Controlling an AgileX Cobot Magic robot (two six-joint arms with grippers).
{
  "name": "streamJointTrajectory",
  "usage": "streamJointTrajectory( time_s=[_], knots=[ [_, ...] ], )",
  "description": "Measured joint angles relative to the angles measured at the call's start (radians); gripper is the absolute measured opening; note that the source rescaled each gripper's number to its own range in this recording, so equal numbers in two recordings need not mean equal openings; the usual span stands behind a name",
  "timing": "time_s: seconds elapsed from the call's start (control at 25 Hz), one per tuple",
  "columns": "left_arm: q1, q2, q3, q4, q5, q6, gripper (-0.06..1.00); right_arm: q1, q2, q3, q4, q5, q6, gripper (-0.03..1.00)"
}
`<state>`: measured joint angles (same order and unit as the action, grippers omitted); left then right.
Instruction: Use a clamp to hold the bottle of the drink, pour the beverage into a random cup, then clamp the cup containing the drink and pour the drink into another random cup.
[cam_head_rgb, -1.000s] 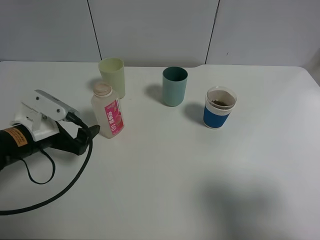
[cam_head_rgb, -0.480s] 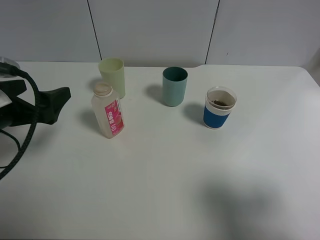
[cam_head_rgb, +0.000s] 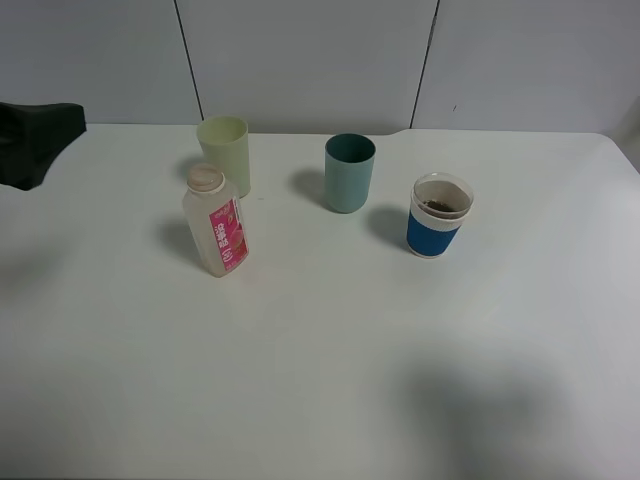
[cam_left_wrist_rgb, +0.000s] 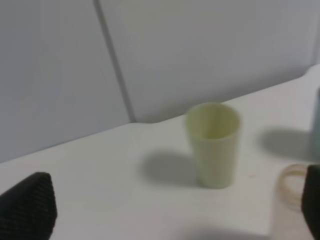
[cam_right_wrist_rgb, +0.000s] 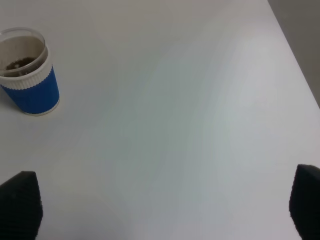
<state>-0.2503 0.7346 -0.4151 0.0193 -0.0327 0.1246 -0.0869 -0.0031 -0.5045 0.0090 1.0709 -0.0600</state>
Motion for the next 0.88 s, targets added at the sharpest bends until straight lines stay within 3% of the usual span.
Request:
streamJointTrajectory(
  time_s=[0.56,0.88],
  knots=[
    [0.306,-0.379,-0.042,0.033,0.437,-0.030,1.00,0.000,0.000,0.000,0.000,0.000,0.000,1.00],
    [0.329,-0.456,-0.149,0.032,0.658,-0.147,1.00,0.000,0.000,0.000,0.000,0.000,0.000,1.00]
  ],
)
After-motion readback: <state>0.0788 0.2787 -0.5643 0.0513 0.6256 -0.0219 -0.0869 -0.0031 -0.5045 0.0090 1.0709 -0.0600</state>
